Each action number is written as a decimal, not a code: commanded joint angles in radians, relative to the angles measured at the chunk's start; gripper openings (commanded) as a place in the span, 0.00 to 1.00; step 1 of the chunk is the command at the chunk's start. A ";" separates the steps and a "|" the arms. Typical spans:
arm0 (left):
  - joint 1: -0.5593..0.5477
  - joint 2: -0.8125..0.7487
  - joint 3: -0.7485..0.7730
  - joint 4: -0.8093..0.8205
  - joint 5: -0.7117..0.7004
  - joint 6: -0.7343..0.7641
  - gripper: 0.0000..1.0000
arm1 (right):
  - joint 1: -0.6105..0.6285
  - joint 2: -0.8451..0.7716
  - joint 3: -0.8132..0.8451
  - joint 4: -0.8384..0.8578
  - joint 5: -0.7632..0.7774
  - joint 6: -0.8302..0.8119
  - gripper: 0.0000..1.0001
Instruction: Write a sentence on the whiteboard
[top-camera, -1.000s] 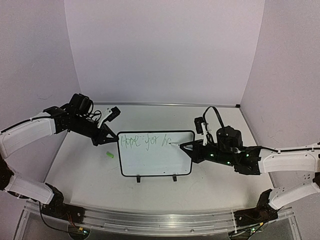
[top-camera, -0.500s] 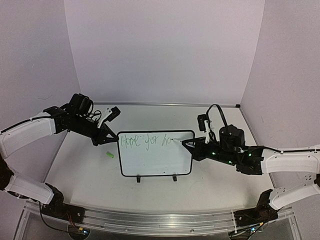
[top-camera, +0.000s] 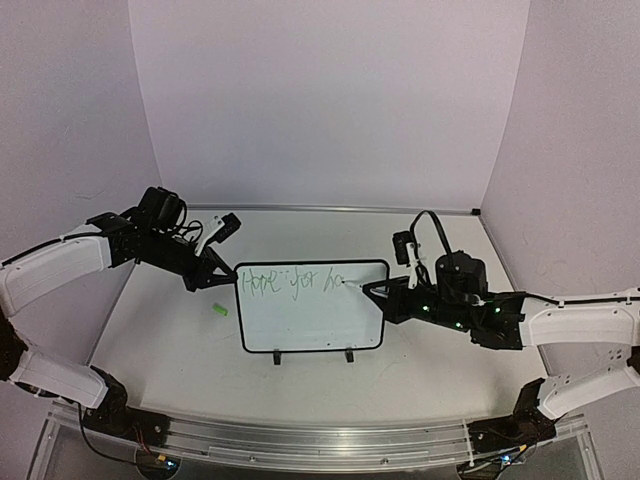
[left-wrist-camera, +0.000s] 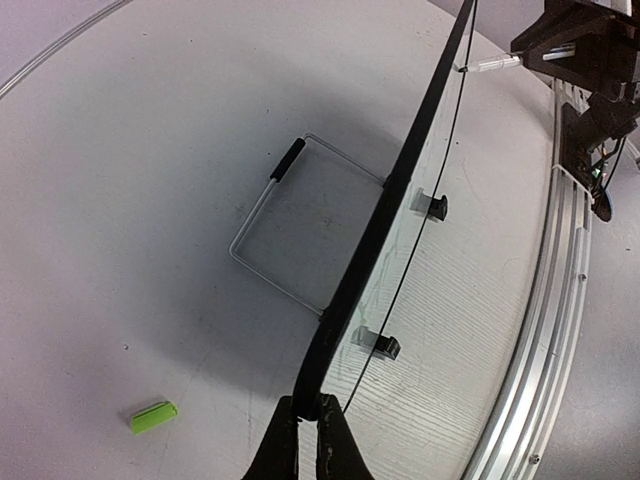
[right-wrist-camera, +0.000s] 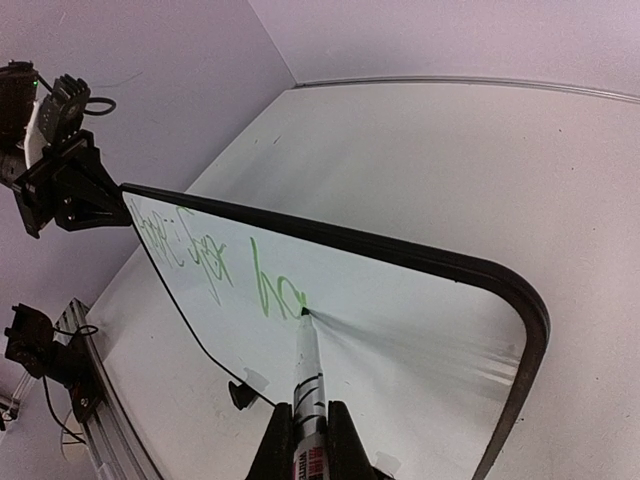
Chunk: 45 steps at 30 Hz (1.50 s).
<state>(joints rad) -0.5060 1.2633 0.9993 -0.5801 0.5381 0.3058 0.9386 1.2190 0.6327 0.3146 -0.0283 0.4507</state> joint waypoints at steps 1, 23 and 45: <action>-0.011 -0.001 0.016 -0.023 -0.041 0.027 0.00 | -0.004 -0.016 0.010 -0.050 0.035 0.004 0.00; -0.012 -0.006 0.016 -0.023 -0.040 0.025 0.00 | -0.005 -0.063 0.035 -0.052 0.042 -0.031 0.00; -0.012 0.003 0.014 -0.023 -0.042 0.025 0.00 | -0.002 0.016 -0.029 -0.103 -0.033 0.051 0.00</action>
<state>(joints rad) -0.5091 1.2633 0.9993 -0.5823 0.5381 0.3058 0.9390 1.2302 0.6094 0.2300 -0.0650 0.4824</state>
